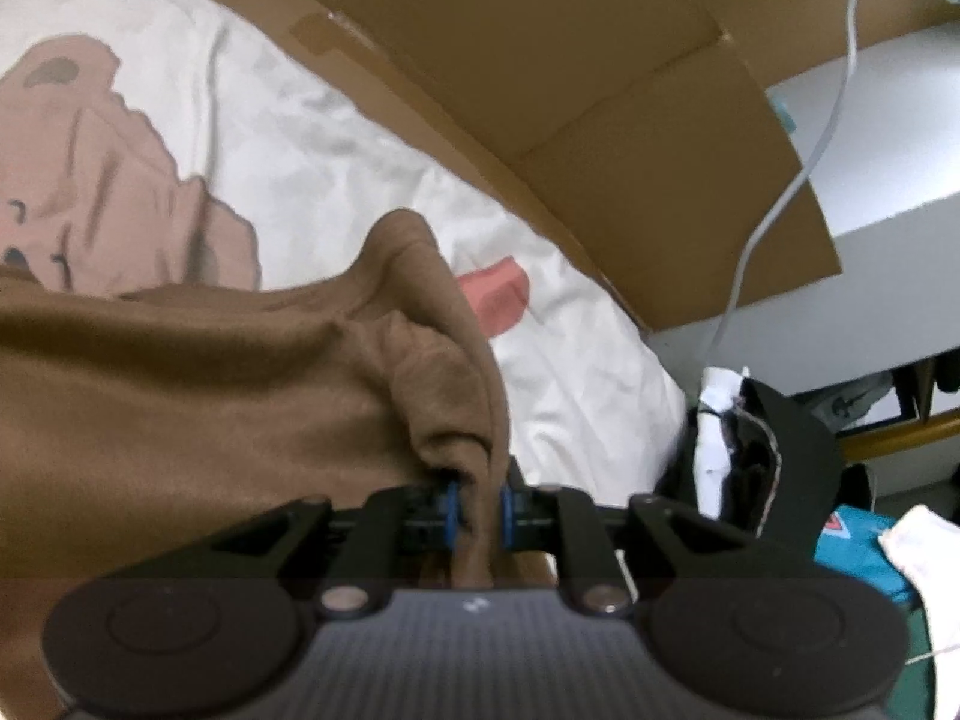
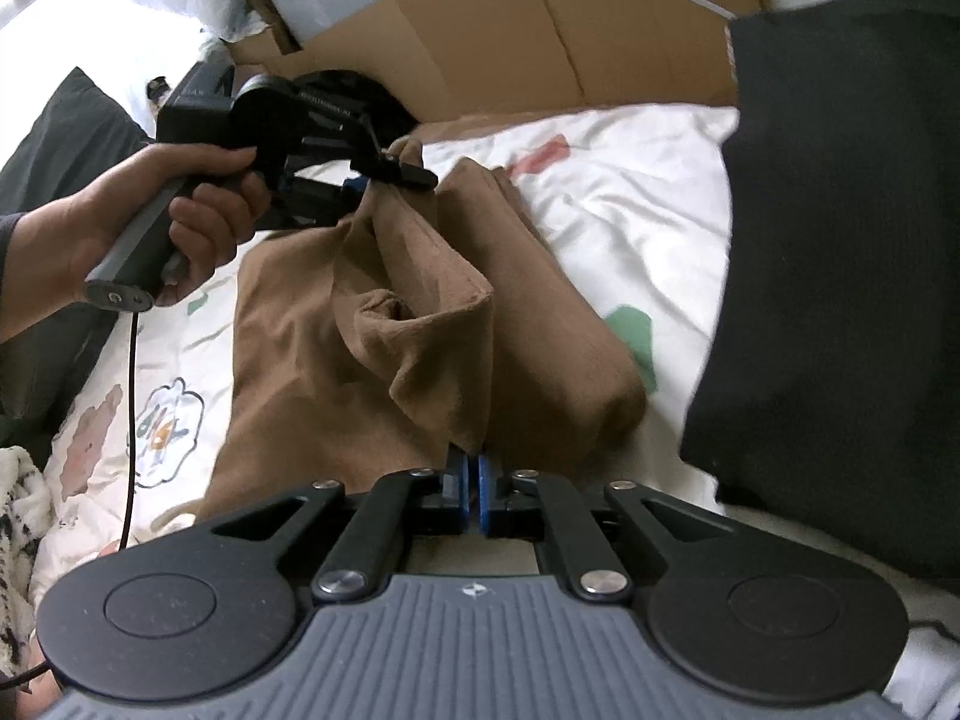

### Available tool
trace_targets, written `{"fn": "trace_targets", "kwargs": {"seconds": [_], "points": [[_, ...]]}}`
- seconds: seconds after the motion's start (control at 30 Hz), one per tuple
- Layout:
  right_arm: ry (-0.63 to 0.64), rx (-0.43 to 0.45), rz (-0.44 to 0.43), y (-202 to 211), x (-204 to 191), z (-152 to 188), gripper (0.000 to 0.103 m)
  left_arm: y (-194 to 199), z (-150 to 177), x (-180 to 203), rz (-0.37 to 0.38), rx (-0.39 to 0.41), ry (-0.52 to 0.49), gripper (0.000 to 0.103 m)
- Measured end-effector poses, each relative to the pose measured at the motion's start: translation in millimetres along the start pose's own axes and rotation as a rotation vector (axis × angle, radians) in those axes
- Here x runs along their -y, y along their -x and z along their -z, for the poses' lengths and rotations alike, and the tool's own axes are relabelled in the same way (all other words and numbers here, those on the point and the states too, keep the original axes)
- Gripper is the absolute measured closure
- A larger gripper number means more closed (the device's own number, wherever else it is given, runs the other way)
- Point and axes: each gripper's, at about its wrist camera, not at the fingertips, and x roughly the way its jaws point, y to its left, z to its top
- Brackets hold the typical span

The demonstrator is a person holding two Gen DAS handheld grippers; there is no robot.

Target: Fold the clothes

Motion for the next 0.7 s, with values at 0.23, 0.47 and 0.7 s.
{"fn": "trace_targets", "kwargs": {"seconds": [0.23, 0.47, 0.7], "points": [[-0.024, 0.01, 0.029, 7, 6, -3, 0.088, 11, -2, 17, 0.008, 0.038, -0.106, 0.039], [-0.085, 0.056, 0.072, 13, 16, -14, 0.067, 4, 0, 18, -0.009, 0.009, -0.13, 0.044], [-0.093, 0.056, 0.14, 3, 20, -24, 0.067, -13, -4, 11, -0.024, 0.006, -0.109, 0.087]]}}
